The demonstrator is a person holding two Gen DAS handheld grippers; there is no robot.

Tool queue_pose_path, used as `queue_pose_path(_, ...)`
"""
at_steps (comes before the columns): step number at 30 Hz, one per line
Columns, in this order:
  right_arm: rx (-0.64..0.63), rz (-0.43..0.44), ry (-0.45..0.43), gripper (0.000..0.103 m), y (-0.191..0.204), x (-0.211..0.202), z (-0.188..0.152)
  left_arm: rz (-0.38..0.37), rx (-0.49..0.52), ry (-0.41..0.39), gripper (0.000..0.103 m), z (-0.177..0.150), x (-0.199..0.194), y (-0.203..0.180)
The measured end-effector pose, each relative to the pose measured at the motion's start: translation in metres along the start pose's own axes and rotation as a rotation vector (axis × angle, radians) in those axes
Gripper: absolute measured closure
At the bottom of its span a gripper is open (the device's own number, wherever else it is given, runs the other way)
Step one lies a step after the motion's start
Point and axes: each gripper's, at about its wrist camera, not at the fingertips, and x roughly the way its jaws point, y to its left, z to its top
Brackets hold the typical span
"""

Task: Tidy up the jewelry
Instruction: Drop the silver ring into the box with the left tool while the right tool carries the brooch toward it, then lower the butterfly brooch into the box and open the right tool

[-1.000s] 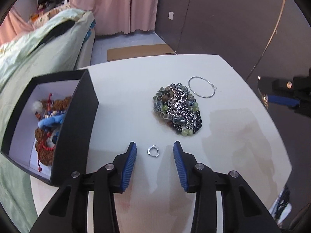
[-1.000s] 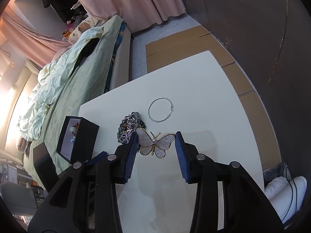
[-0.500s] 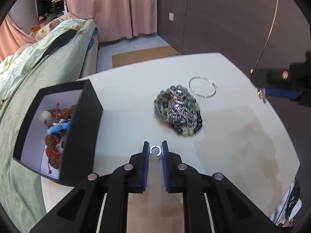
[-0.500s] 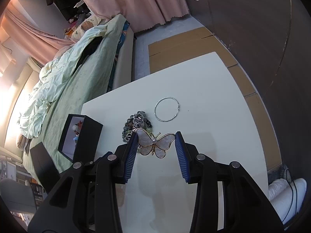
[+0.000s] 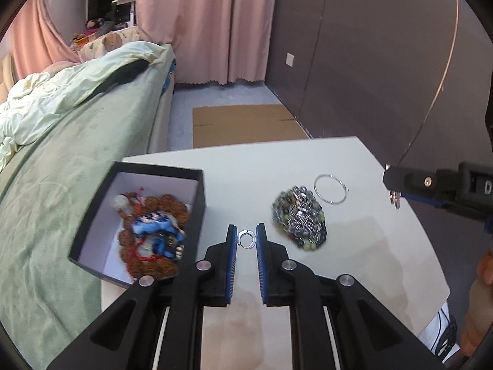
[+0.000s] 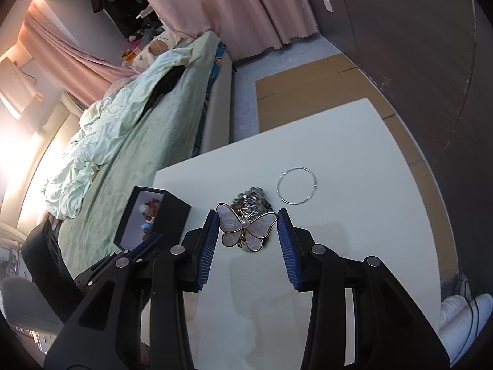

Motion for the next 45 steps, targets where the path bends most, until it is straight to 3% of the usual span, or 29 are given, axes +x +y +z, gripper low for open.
queue_pose_path(10,-0.046,0.053,-0.026,0.063,0.021,0.002,-0.001,0.025,-0.088,-0.064,0.092,0.015,-0.026,0.041)
queue_pose_path(21,-0.058,0.113,-0.028,0.063,0.04,0.013,-0.001,0.04,-0.197,-0.065,0.09,0.017,-0.031,0.089)
queue_pose_path(22,-0.059,0.12,-0.026,0.063,0.042,0.014,-0.002,0.048,-0.204,-0.068,0.086,0.018,-0.031,0.091)
queue_pose_path(24,-0.057,0.137,-0.021,0.063,0.047,0.018,-0.002,0.065,-0.227,-0.084,0.035,0.019,-0.035,0.096)
queue_pose_path(25,-0.055,0.149,-0.017,0.063,0.05,0.021,-0.003,0.067,-0.234,-0.11,0.028,0.019,-0.039,0.098)
queue_pose_path(27,-0.055,0.163,-0.014,0.063,0.054,0.024,-0.003,0.076,-0.232,-0.14,0.027,0.021,-0.047,0.098)
queue_pose_path(37,-0.055,0.244,-0.007,0.063,0.084,0.045,-0.004,0.085,-0.267,-0.143,0.026,0.023,-0.053,0.115)
queue_pose_path(45,-0.083,0.279,0.025,0.063,0.11,0.066,-0.009,0.112,-0.304,-0.155,0.012,0.022,-0.059,0.134)
